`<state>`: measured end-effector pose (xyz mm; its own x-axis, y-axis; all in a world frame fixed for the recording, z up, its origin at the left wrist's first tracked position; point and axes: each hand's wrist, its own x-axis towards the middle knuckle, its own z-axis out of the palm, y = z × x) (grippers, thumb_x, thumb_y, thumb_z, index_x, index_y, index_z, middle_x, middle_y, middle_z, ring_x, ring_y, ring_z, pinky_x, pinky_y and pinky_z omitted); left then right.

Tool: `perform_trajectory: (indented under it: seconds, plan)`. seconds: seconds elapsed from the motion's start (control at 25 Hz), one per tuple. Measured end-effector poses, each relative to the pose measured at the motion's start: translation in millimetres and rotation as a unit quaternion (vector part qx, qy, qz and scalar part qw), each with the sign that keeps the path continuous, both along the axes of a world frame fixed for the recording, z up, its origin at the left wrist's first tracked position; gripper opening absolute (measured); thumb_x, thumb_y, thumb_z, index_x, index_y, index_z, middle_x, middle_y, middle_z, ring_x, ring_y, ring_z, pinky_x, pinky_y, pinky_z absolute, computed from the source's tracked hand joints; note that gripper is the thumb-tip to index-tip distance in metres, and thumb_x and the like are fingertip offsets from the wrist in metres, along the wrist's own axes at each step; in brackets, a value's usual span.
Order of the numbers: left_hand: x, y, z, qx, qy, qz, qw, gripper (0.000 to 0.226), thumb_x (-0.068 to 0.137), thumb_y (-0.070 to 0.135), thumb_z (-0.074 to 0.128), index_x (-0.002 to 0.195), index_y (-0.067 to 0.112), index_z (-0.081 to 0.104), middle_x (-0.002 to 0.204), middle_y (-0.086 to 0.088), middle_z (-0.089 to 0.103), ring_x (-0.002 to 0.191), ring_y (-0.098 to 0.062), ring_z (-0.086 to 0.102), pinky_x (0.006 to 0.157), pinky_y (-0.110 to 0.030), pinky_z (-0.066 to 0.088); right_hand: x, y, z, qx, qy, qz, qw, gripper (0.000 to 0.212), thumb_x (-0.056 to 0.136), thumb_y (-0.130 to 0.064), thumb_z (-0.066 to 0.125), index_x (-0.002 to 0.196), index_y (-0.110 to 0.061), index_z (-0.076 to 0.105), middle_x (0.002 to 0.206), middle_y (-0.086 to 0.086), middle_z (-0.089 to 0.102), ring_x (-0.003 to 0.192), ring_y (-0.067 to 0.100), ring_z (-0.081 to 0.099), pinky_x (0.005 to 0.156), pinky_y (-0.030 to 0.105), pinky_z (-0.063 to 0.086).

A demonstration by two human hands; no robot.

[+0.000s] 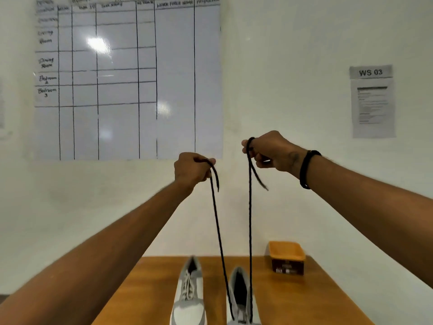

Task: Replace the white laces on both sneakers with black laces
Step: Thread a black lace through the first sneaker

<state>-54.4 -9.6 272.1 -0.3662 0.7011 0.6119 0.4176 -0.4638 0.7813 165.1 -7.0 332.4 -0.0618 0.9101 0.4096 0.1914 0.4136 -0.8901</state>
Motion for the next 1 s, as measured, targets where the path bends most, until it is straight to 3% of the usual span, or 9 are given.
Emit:
perform_trajectory:
  seconds: [0.16,0.24,0.44,0.6,0.72,0.8,0.88,1.0]
  plan:
    - [2,-9,63,0.004,-0.024,-0.064,0.998,0.022,0.087,0.020,0.087,0.094,0.001,0.079,0.081,-0.013,0.079,0.067,-0.015,0.075,0.066,-0.025,0.062,-5,3,61,-0.039,0.046,0.033,0.998,0.009,0.098,-0.009,0.064,0.100,-0.012,0.072,0.084,0.007,0.075,0.058,0.011,0.060,0.061,0.027,0.055]
    - [7,-14,85,0.004,0.003,-0.073,0.997,0.022,0.086,0.020,0.087,0.094,0.001,0.079,0.082,-0.013,0.080,0.071,-0.015,0.077,0.064,-0.024,0.061,-10,2,76,-0.039,0.024,0.041,0.998,0.003,0.098,-0.012,0.069,0.100,-0.010,0.070,0.080,0.007,0.076,0.051,0.009,0.060,0.059,0.027,0.057]
    - [23,-28,125,0.008,0.110,-0.045,0.993,0.016,0.086,0.017,0.087,0.086,0.004,0.078,0.077,-0.012,0.079,0.072,-0.016,0.078,0.065,-0.024,0.063,-18,4,80,0.038,-0.021,-0.003,0.999,0.026,0.105,-0.023,0.057,0.099,-0.002,0.070,0.071,0.003,0.074,0.054,0.011,0.053,0.055,0.025,0.054]
    - [31,-31,132,0.004,0.158,-0.033,0.987,0.015,0.088,0.014,0.084,0.092,0.000,0.079,0.078,-0.012,0.079,0.072,-0.018,0.079,0.063,-0.024,0.063,-23,3,75,0.081,-0.096,-0.021,0.992,0.032,0.105,-0.027,0.060,0.095,0.000,0.072,0.066,0.002,0.070,0.050,0.011,0.052,0.049,0.021,0.050]
    - [26,-25,115,0.001,0.129,-0.001,0.992,0.017,0.089,0.007,0.082,0.100,-0.004,0.078,0.083,-0.015,0.079,0.076,-0.022,0.079,0.070,-0.029,0.066,-18,12,56,0.078,-0.138,-0.028,0.987,0.030,0.104,-0.026,0.063,0.091,-0.001,0.072,0.074,0.006,0.076,0.051,0.009,0.060,0.052,0.024,0.056]
    - [15,-14,87,-0.023,0.141,0.085,0.986,0.035,0.089,0.010,0.080,0.121,-0.002,0.072,0.108,-0.017,0.076,0.093,-0.026,0.078,0.085,-0.035,0.064,-7,24,24,0.068,-0.190,-0.043,0.978,0.026,0.103,-0.022,0.065,0.093,0.002,0.071,0.082,0.012,0.078,0.054,0.010,0.067,0.056,0.028,0.060]
    - [9,-4,29,-0.097,0.272,0.158,0.944,0.061,0.091,0.024,0.078,0.145,0.010,0.054,0.140,-0.017,0.059,0.125,-0.033,0.063,0.103,-0.040,0.054,8,40,-29,0.054,-0.303,-0.052,0.950,0.021,0.099,-0.015,0.068,0.094,0.005,0.072,0.084,0.016,0.078,0.064,0.018,0.074,0.065,0.035,0.064]
    - [17,9,-93,-0.129,0.486,0.089,0.859,0.058,0.094,0.041,0.072,0.146,0.021,0.055,0.147,-0.011,0.057,0.138,-0.033,0.051,0.110,-0.047,0.045,30,65,-130,-0.004,-0.464,-0.017,0.886,0.019,0.093,-0.010,0.073,0.105,0.004,0.076,0.091,0.017,0.079,0.080,0.027,0.078,0.072,0.039,0.066]
